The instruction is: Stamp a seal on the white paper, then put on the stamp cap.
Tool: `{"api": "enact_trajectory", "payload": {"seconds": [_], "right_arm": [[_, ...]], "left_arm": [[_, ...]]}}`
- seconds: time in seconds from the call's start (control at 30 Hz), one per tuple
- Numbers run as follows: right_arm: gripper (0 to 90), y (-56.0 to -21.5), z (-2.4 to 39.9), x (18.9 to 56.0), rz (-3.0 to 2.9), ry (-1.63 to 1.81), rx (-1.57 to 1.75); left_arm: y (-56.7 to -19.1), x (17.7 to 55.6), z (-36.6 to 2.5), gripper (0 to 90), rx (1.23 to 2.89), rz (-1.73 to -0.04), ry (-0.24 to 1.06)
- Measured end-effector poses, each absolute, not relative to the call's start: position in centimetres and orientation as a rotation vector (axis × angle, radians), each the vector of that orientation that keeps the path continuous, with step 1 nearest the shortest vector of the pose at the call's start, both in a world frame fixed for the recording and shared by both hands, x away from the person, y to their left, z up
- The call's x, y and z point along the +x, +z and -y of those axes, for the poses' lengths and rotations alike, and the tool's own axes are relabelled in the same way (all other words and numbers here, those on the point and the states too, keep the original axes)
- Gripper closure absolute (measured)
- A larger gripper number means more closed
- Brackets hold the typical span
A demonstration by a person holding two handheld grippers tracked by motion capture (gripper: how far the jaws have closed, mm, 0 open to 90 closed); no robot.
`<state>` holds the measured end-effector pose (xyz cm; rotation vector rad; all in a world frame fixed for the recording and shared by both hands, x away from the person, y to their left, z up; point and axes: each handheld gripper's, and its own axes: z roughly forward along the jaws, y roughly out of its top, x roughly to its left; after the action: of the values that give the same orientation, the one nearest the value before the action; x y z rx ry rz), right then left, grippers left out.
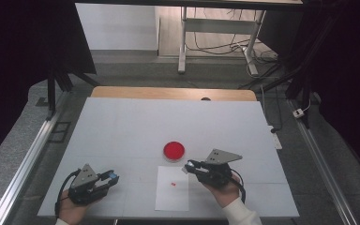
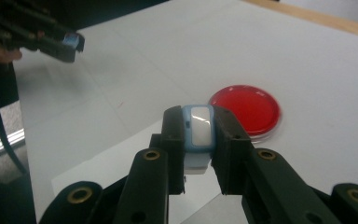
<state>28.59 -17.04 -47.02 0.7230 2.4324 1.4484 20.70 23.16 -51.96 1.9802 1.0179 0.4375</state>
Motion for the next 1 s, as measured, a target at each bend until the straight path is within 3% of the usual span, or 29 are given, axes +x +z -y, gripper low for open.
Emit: {"api": "enact_trajectory", "payload": {"seconds": [0.4, 1.0], "right_arm": [[75.0, -45.5, 19.9, 28.8, -2.327, 1.498, 0.790], [74.9, -45.6, 20.1, 28.9, -2.315, 1.515, 0.805]], "left_arm": [[-51.9, 20.7, -23.1, 64.7, 1.979, -1.020, 0.443], [-51.9, 20.7, -22.9, 64.8, 1.980, -1.019, 0.452]]}}
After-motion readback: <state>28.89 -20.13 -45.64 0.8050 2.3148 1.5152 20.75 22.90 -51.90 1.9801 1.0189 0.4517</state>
